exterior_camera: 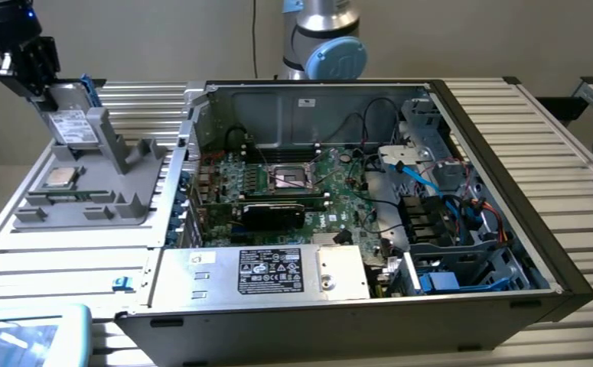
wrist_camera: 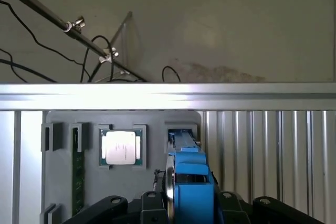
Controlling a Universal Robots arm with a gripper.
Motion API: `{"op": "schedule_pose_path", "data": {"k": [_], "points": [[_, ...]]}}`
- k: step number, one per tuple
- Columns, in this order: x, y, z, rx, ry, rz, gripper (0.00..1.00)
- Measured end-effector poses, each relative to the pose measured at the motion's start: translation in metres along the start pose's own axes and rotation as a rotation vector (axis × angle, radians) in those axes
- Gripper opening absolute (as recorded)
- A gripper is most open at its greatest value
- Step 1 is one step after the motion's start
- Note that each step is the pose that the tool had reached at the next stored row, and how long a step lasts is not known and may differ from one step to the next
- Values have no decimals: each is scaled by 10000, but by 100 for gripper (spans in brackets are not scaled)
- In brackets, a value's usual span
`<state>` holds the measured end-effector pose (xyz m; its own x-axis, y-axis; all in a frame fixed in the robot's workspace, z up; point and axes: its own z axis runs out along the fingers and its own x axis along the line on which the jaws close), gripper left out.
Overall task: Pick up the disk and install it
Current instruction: 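Pick up the disk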
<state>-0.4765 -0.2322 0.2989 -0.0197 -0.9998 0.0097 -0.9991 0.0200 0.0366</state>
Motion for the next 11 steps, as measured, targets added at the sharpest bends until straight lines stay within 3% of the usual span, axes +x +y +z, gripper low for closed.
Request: {"op": "schedule_pose_path", "data": {"k": [11], "points": [[4, 13, -368, 28, 93, 3, 37]]}}
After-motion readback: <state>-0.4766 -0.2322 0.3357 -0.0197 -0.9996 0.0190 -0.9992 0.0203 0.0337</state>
